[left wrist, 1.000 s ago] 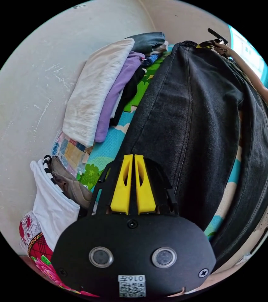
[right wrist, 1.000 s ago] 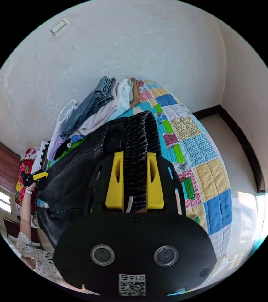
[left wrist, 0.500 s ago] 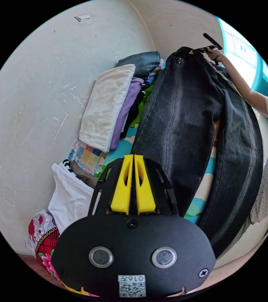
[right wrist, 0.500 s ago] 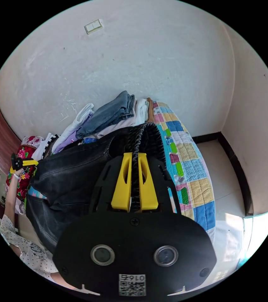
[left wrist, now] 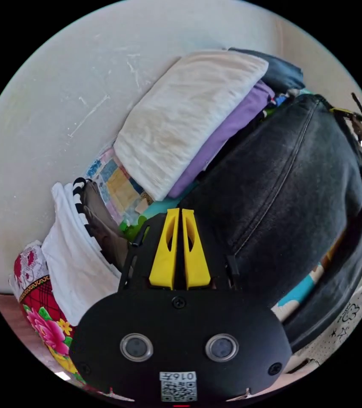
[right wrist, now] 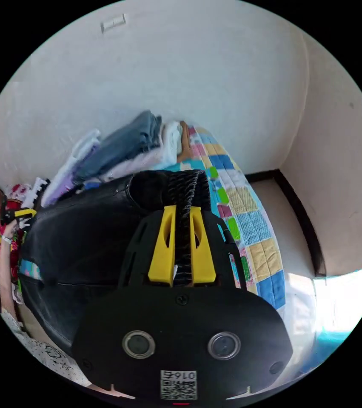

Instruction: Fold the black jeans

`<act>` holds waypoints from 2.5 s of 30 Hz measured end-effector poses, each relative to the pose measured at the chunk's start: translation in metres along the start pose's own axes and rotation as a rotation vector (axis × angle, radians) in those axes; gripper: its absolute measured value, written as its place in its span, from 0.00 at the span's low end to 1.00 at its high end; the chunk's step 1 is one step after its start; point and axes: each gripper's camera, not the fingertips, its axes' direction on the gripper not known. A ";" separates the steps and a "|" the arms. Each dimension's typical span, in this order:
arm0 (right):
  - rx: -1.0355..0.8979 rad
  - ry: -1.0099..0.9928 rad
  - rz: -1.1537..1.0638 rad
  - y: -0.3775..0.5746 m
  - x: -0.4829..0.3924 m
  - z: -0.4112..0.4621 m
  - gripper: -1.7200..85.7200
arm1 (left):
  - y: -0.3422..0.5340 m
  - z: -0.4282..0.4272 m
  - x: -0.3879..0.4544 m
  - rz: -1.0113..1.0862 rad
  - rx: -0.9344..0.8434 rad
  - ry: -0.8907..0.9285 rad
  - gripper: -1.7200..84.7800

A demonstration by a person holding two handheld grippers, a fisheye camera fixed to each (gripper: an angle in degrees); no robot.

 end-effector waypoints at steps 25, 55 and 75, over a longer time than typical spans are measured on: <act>0.381 -0.245 -1.181 0.179 -0.533 -0.178 0.10 | 0.527 0.166 0.145 -0.599 0.171 0.303 0.01; 0.252 -0.061 -1.287 0.294 -0.834 -0.103 0.02 | 0.537 0.497 0.340 -0.986 0.461 0.517 0.07; 0.159 -0.053 -0.987 0.290 -0.671 -0.132 0.13 | 0.468 0.589 0.448 -0.720 0.427 0.709 0.05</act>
